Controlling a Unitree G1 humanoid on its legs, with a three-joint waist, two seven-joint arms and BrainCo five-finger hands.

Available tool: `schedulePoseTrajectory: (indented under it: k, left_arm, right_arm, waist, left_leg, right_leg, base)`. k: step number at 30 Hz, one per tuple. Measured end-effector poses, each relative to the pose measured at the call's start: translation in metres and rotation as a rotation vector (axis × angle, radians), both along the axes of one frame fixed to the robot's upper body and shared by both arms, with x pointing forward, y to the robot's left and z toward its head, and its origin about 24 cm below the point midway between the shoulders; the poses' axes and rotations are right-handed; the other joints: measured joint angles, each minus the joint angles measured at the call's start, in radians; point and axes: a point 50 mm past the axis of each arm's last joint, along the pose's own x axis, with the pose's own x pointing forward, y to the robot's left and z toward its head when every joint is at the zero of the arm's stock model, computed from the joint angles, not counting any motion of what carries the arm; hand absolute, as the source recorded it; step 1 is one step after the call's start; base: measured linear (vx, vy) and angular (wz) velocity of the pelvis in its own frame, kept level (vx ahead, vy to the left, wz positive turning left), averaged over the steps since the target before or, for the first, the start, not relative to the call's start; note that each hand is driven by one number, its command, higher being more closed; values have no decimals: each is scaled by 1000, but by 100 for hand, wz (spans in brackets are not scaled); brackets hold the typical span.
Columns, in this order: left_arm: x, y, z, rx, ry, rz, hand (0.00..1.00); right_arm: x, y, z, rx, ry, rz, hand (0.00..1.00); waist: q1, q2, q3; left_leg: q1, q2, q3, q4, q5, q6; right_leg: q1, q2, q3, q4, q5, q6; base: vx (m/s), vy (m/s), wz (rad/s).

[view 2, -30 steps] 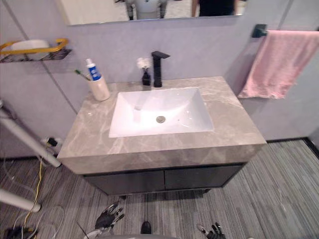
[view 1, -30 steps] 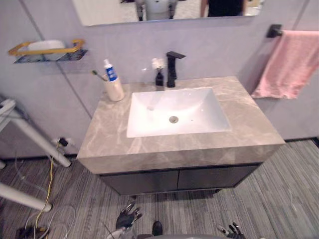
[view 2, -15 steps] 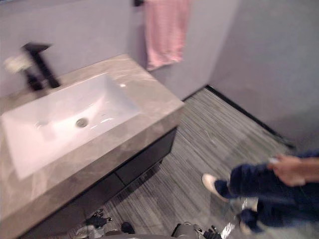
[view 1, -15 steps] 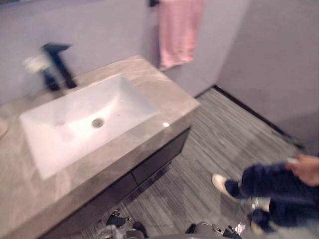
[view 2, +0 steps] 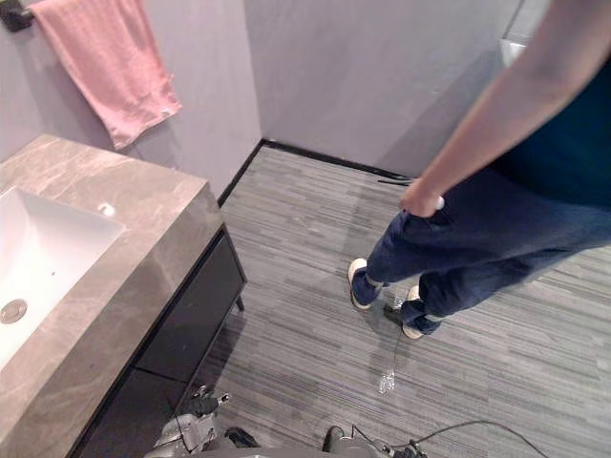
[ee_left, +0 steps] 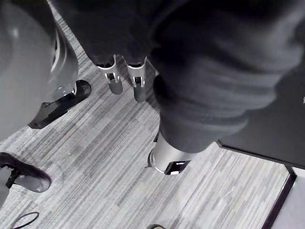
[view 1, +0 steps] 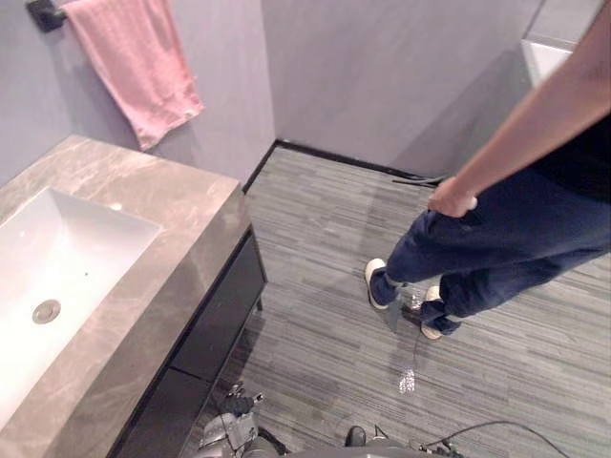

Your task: Organize washtable

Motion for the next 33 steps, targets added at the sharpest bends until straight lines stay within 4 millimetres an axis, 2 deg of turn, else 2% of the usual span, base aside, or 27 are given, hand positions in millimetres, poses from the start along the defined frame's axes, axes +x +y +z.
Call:
schedulePoseTrajectory:
  k: [1,2,3,4,5,6,7,8,9,10,11,12,13,14,16,17,20,24,25,26,27,28,29,30,31,32,33]
  left_arm:
    - [-2,1,0,-7,0,28,0]
    - [-6,5,-1,-9,5,56,0]
    - [-11,6,-2,-12,19,68,0]
    - [-19,3,-5,-30,33,95,0]
    - [-21,3,-5,-36,33,114,0]
    - [-27,3,-6,-37,44,123,0]
    - [-28,4,-6,-44,38,146,0]
    - [-28,4,-5,-53,28,173,0]
    - [-29,4,-5,-55,30,180,0]
    - [-30,6,-6,-61,30,211,0]
    - [-34,10,-6,-53,33,233,0]
    - [-36,11,-6,-53,30,241,0]
    - [-37,14,-5,-51,25,260,0]
    - [-42,17,-5,-40,32,266,0]
    - [-41,20,-4,-23,30,248,0]
    - [-39,19,-4,-20,28,229,0]
    - [-32,14,-4,-8,25,165,0]
    - [-24,8,-3,15,23,84,0]
    - [-21,6,-3,18,19,65,0]
    - [-18,3,-2,16,14,53,0]
    - [-17,-1,-3,8,16,46,0]
    - [-15,-2,-3,2,12,52,0]
    - [-14,-2,-3,-1,9,58,0]
    - [-14,-1,-3,-7,8,85,0]
    - [-17,-1,-3,-7,12,98,0]
    - [-18,2,-3,-3,7,114,0]
    - [-16,5,-2,2,-3,129,0]
  right_arm:
    - [-1,0,0,3,1,-13,0]
    - [-1,-1,0,1,1,-16,0]
    - [-1,-4,0,-4,5,-21,0]
    - [-1,-10,0,-12,11,-25,0]
    - [-1,-10,0,-13,14,-25,0]
    - [2,-12,1,-15,11,-21,0]
    - [5,-12,1,-16,2,-17,0]
    - [14,-13,2,-21,-23,-6,0]
    - [16,-13,3,-22,-29,-5,0]
    - [22,-10,4,-18,-49,-4,0]
    - [22,-4,2,1,-51,-5,0]
    - [20,-4,2,3,-46,-11,0]
    - [10,-5,1,2,-21,-20,0]
    - [14,-6,2,-3,-38,-25,0]
    - [17,0,2,15,-51,-40,0]
    - [17,4,1,30,-52,-59,0]
    - [13,1,1,34,-51,-97,0]
    - [17,0,4,32,-89,-96,0]
    - [19,0,4,31,-97,-92,0]
    - [22,3,5,35,-110,-90,0]
    - [28,-2,7,22,-130,-91,0]
    - [30,-2,7,20,-133,-92,0]
    - [29,0,7,25,-131,-93,0]
    - [27,0,7,23,-129,-90,0]
    - [25,1,7,22,-127,-89,0]
    - [25,2,6,21,-124,-69,0]
    - [28,6,6,25,-120,-28,0]
  waist:
    - [4,2,11]
    - [18,1,28]
    - [28,15,30]
    - [41,35,35]
    - [46,40,35]
    - [52,44,34]
    - [56,45,33]
    - [55,45,29]
    - [55,48,27]
    - [51,37,27]
    - [52,11,12]
    - [48,11,12]
    - [62,-4,1]
    - [57,-7,-8]
    - [46,-20,-24]
    - [45,-31,-33]
    - [48,-15,-38]
    - [28,-9,-43]
    - [23,-7,-43]
    - [21,-2,-41]
    - [22,17,-39]
    - [25,28,-34]
    - [22,30,-35]
    - [19,29,-37]
    - [17,24,-40]
    - [22,1,-44]
    - [33,-28,-31]
  left_leg:
    - [-4,5,-94,26,-5,-5]
    - [-28,-1,-289,62,-29,-10]
    - [-41,-36,-492,70,-68,-27]
    - [-47,-104,-751,83,-116,-61]
    - [-52,-133,-854,93,-139,-70]
    - [-79,-189,-1060,128,-178,-88]
    - [-92,-227,-1196,140,-203,-105]
    - [-86,-263,-1346,138,-259,-95]
    - [-81,-266,-1361,132,-276,-88]
    - [-69,-299,-1340,119,-309,-57]
    - [-57,-303,-1287,97,-308,-33]
    - [-52,-294,-1238,101,-303,-27]
    - [-22,-299,-1157,102,-311,-12]
    - [-11,-301,-1087,104,-317,5]
    - [-6,-311,-996,84,-315,11]
    - [-1,-316,-945,66,-310,26]
    - [13,-332,-849,23,-291,58]
    - [26,-341,-691,12,-288,64]
    - [24,-342,-641,11,-288,64]
    - [18,-334,-583,13,-288,65]
    - [19,-299,-493,13,-293,75]
    - [21,-276,-408,10,-293,75]
    - [25,-265,-372,11,-293,75]
    - [37,-260,-310,20,-292,74]
    - [44,-261,-266,50,-296,65]
    - [32,-260,-212,153,-296,34]
    - [-18,-242,-238,248,-305,54]
  right_leg:
    - [-1,9,46,5,3,-5]
    - [-2,20,118,20,9,-17]
    - [-9,32,172,26,8,-26]
    - [-28,53,258,46,8,-27]
    - [-41,63,298,54,8,-26]
    - [-76,82,368,76,4,-21]
    - [-109,98,429,92,2,-18]
    - [-150,134,552,98,1,-17]
    - [-159,140,572,99,1,-17]
    - [-180,147,658,90,5,-21]
    - [-196,150,724,94,18,-31]
    - [-201,168,733,134,29,-29]
    - [-201,176,748,153,43,-17]
    - [-198,175,809,125,59,12]
    - [-224,170,881,98,91,44]
    - [-235,163,910,70,121,50]
    - [-260,167,934,7,218,53]
    - [-298,193,972,11,278,59]
    - [-314,207,969,12,307,52]
    - [-327,227,953,-1,350,14]
    - [-357,249,840,-3,373,-56]
    - [-404,251,564,96,273,-83]
    - [-416,238,428,152,218,-102]
    - [-420,190,191,286,109,-159]
    - [-418,138,71,399,56,-225]
    - [-411,91,-20,442,27,-268]
    - [-382,84,5,380,56,-247]
  base:
    - [-72,-26,-119]
    - [-60,-6,-150]
    - [-40,85,-197]
    - [-39,165,-173]
    - [-78,232,-195]
    - [-83,197,-166]
    - [-109,303,-235]
    - [-66,222,-182]
    - [-74,311,-202]
    - [-26,238,-163]
    - [-13,291,-175]
    - [90,282,-186]
    - [85,278,-187]
    - [72,225,-189]
    - [0,185,-161]
    - [6,191,-148]
    - [20,118,-135]
    - [-16,82,-143]
    - [-60,64,-135]
    - [-90,68,-176]
    - [-56,33,-202]
    - [-44,21,-182]
    - [-20,23,-176]
    - [-54,32,-147]
    - [-67,42,-193]
    - [-111,41,-187]
    - [-125,24,-192]
